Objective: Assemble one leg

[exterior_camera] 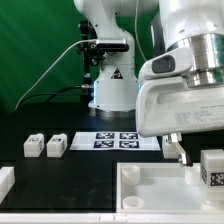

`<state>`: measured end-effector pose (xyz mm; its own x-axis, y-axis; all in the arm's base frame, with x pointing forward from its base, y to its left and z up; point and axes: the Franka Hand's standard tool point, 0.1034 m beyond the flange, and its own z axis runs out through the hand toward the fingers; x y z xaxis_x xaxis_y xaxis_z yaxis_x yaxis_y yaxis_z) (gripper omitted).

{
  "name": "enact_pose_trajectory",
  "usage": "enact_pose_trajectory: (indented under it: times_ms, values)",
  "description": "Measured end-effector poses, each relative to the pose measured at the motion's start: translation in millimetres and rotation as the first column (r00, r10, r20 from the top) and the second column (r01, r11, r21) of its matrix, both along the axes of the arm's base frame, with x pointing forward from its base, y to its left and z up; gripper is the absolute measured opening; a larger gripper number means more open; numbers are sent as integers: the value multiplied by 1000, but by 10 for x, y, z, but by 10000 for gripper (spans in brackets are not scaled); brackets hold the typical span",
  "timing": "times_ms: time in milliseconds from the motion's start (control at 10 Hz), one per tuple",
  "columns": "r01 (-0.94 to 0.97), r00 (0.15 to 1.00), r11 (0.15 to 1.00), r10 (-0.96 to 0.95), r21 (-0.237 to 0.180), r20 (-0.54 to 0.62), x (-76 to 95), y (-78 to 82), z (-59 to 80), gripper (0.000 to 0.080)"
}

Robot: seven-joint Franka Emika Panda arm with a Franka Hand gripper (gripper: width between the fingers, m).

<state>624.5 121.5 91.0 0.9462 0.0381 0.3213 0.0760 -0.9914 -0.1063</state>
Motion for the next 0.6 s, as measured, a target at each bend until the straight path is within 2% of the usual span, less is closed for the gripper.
enact_pose_trajectory:
  times_ms: [100, 200, 300, 400, 500, 600]
  values:
    - [-4, 988, 1000, 7, 20, -156, 36, -2, 33, 649]
    - [-25, 963, 999, 30, 21, -267, 35, -32, 14, 649]
    - [-80, 885, 997, 72, 3, -461, 24, -163, -19, 649]
    - [-68, 928, 998, 57, -17, -367, 259, -232, -41, 649]
    - [-11, 922, 1000, 1, -23, -387, 171, -233, -149, 649]
    - [21, 918, 999, -30, -26, -396, 150, -197, -185, 649]
